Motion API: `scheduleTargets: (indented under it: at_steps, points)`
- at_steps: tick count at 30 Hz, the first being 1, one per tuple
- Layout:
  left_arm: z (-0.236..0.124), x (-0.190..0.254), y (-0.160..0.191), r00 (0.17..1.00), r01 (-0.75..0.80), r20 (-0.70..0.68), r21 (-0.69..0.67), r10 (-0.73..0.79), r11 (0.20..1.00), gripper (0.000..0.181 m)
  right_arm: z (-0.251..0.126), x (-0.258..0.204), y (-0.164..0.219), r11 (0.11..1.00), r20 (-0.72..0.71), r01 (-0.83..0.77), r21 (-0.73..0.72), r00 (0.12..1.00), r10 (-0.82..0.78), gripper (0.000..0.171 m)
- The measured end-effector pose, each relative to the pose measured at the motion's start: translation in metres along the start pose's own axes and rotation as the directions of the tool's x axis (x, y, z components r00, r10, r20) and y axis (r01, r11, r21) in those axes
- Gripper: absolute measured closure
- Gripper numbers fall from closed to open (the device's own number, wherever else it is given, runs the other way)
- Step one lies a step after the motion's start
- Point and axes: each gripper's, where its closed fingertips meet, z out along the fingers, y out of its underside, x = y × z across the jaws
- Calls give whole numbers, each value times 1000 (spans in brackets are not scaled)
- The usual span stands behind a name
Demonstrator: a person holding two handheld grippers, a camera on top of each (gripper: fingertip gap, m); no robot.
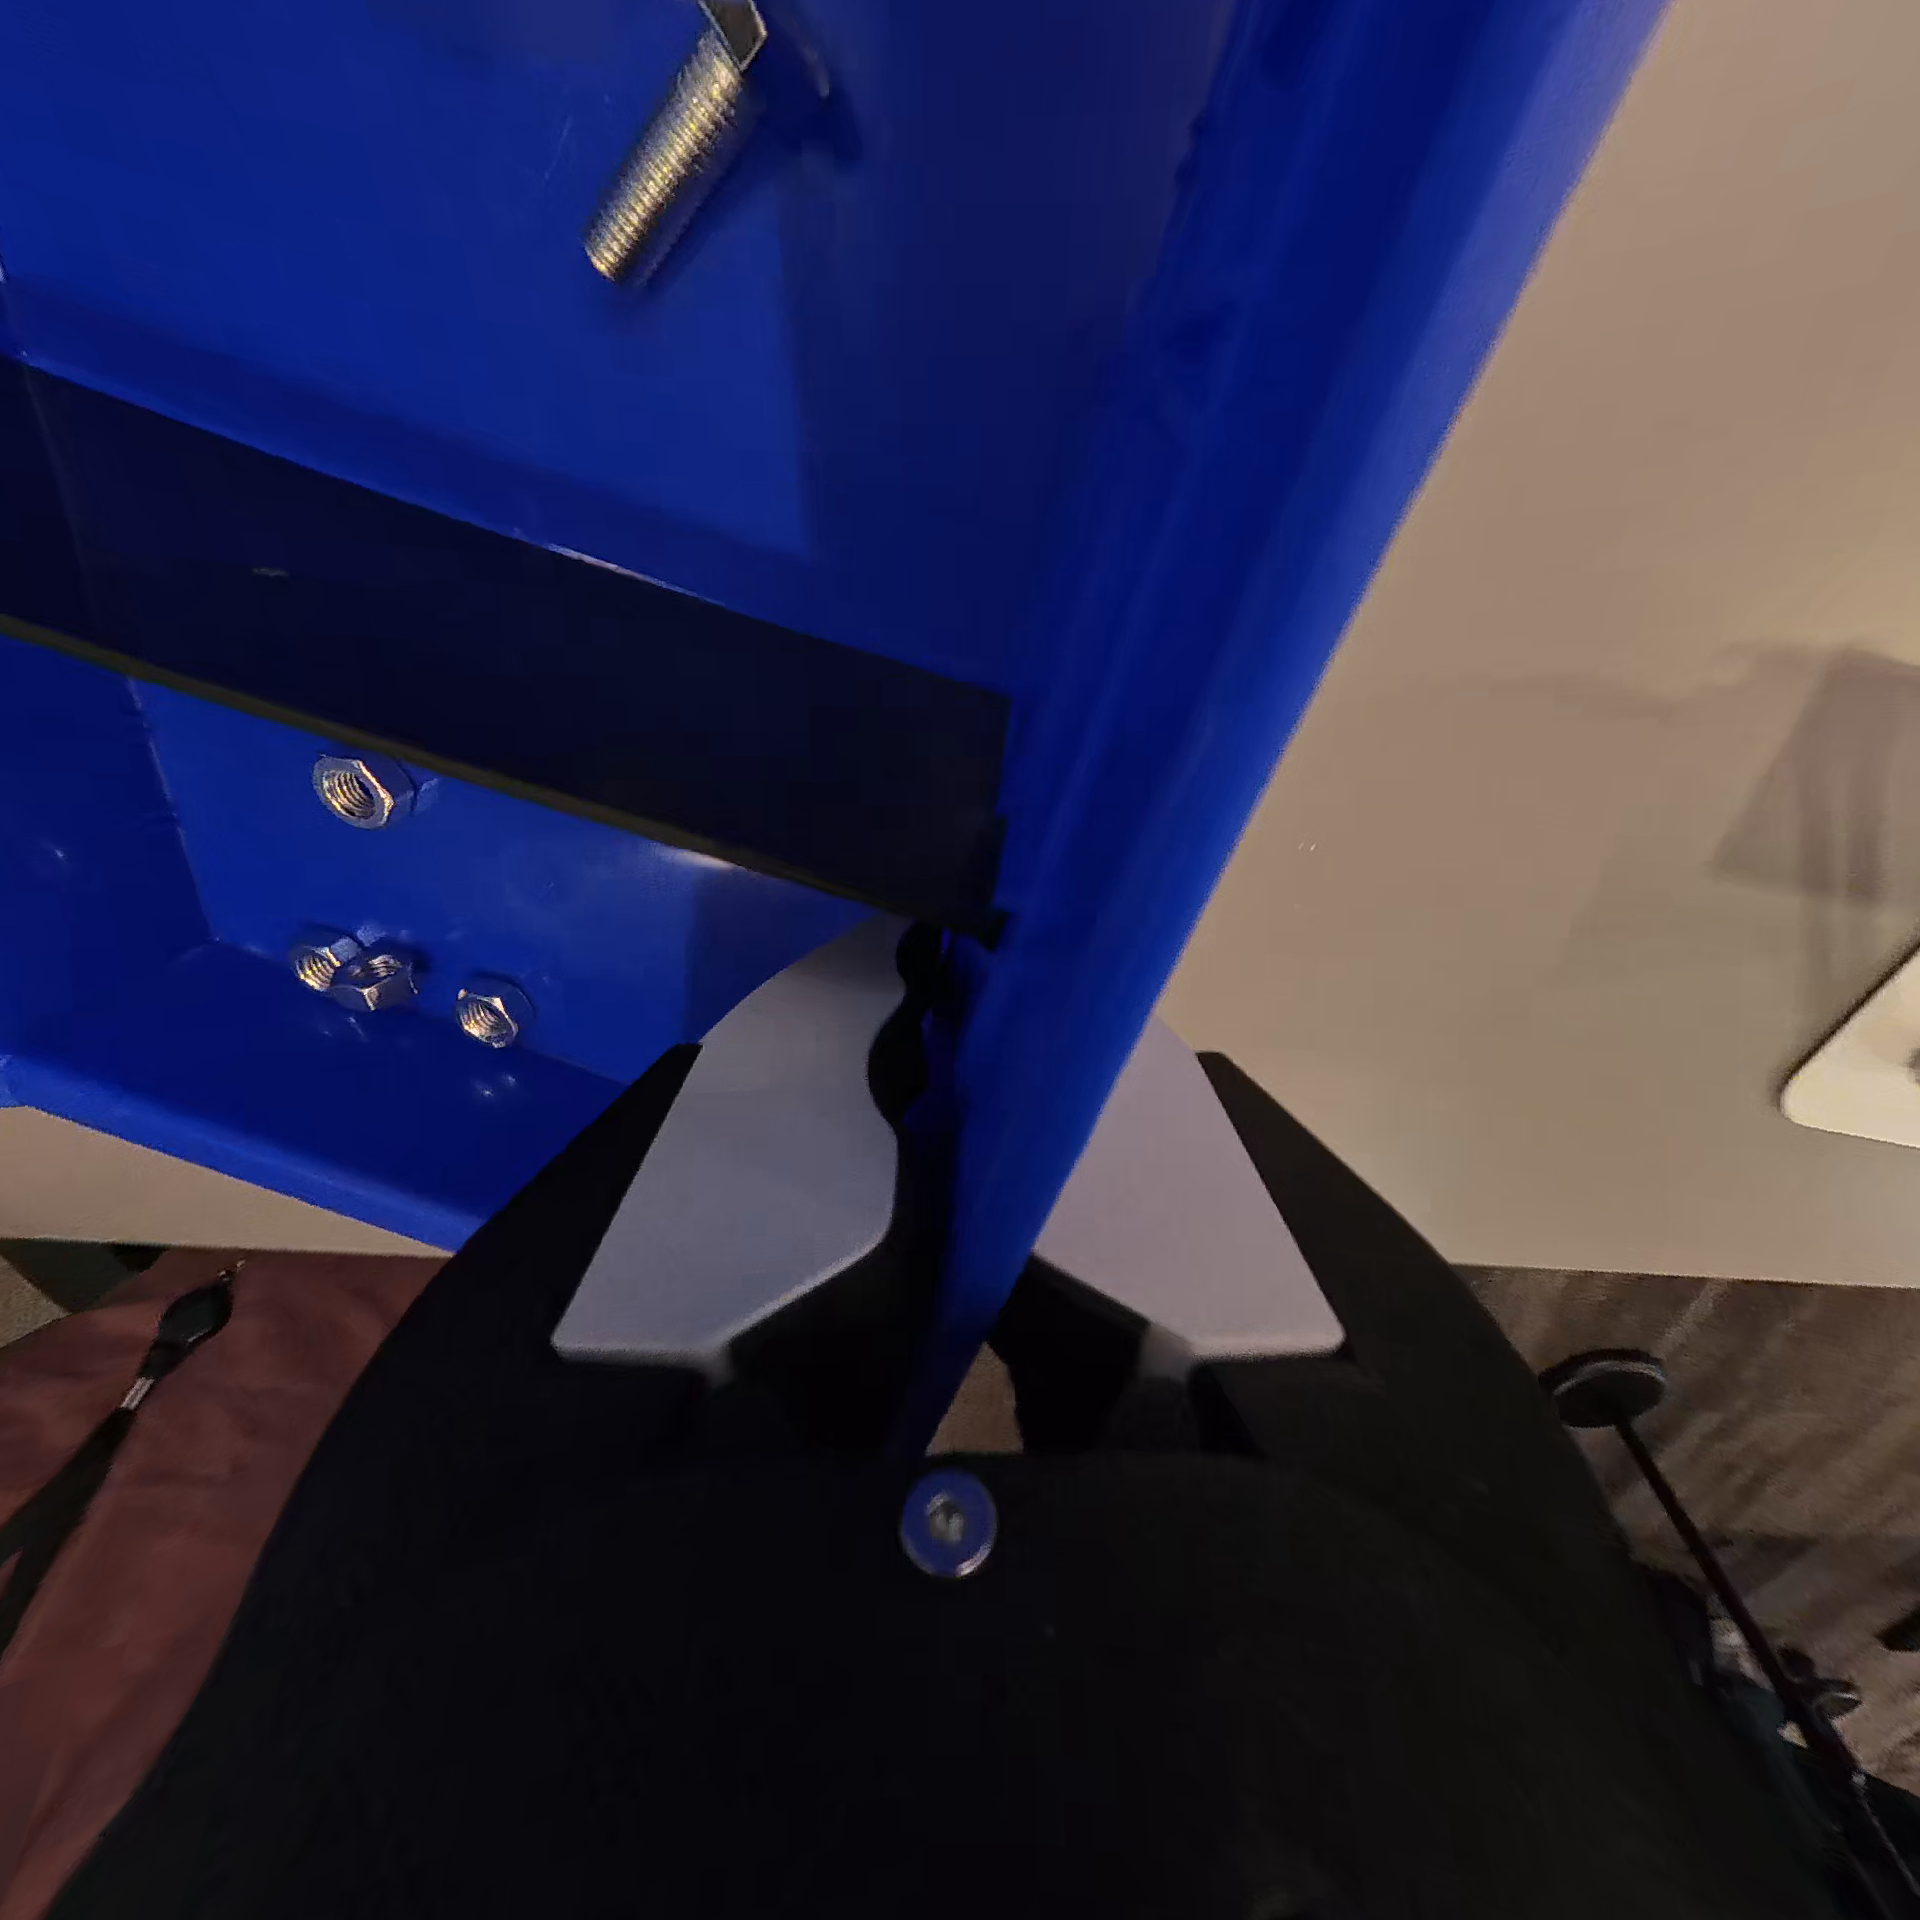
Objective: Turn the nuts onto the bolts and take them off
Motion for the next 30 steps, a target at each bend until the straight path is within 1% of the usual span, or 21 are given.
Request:
scheduleTargets:
  at_steps: [4,6,8,10,14,17,19,23,26,28,30]
  points:
    - [-2,-11,-8,998,19,56,52,-22,998,127,-36,-56,-27,994,-27,104,17,994,-104,166]
    - [-7,-18,-11,994,31,99,72,-38,997,127,-43,-98,-43,984,-14,176,25,984,-176,167]
    - [-13,-25,-12,989,52,131,95,-64,994,127,-42,-148,-58,966,20,255,30,966,-256,167]
    - [-21,-31,-12,984,76,153,110,-92,991,127,-35,-203,-69,941,68,337,26,939,-338,166]
    - [-38,-44,-8,973,109,189,125,-132,986,126,-13,-316,-81,865,158,501,14,853,-497,166]
    - [-55,-50,-11,962,145,204,175,-180,974,123,1,-393,-84,797,188,604,11,782,-595,165]
    - [-69,-47,-16,961,159,187,226,-204,961,126,9,-437,-83,757,196,653,7,742,-642,164]
    - [-96,-41,-24,960,151,180,315,-215,937,131,24,-509,-76,699,214,715,-10,684,-697,165]
    - [-109,-37,-30,963,154,150,374,-223,915,133,38,-550,-70,678,221,734,-18,665,-713,165]
    - [-110,-34,-32,967,164,118,389,-226,907,135,53,-571,-67,680,232,733,-18,665,-710,165]
    - [-104,-32,-29,970,169,103,361,-219,917,134,72,-588,-65,692,245,722,-18,674,-697,164]
